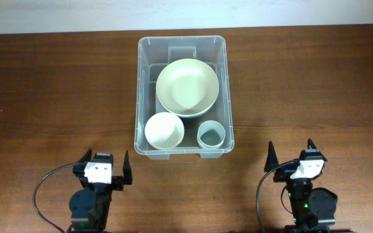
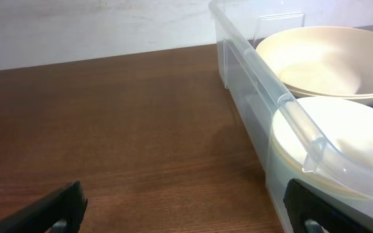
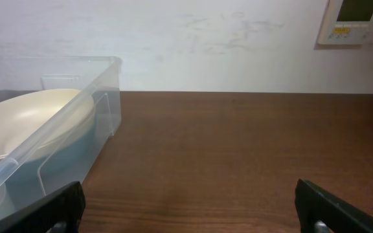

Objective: Pack container

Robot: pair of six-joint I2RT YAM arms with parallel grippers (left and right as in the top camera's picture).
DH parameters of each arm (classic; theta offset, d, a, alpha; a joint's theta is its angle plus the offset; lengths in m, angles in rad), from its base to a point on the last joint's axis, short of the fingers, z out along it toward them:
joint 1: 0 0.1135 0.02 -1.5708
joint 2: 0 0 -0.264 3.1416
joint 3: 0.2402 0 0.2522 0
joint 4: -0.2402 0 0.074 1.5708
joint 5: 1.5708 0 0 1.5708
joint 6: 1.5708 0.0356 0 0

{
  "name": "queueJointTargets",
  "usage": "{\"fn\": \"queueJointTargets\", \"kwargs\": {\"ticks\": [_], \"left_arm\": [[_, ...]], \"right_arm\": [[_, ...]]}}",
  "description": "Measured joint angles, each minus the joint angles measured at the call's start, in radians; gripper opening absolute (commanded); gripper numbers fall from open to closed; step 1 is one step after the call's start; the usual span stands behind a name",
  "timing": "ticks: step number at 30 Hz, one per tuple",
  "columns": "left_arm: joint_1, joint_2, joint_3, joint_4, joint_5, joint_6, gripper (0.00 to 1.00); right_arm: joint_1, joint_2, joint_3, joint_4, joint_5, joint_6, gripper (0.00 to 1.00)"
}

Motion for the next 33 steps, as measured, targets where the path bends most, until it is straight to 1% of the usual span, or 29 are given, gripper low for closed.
{"fn": "queueJointTargets", "kwargs": {"ticks": [6,11,13,33], "left_arm": [[0.0,-0.014,0.0,0.0,0.0,0.0,1.0],[0.0,-0.134,0.0,0.003,0.0,0.0,1.0],[0.0,-0.157,0.0,0.006,0.001,0.0,1.0],[0.0,-0.158,0.0,0.001,0.001,0.0,1.0]], "right_arm": [[0.0,0.0,0.0,0.0,0.0,0.0,0.99],[0.0,0.0,0.0,0.0,0.0,0.0,0.99],[0.0,0.0,0.0,0.0,0.0,0.0,0.99],[0.0,0.0,0.0,0.0,0.0,0.0,0.99]]}}
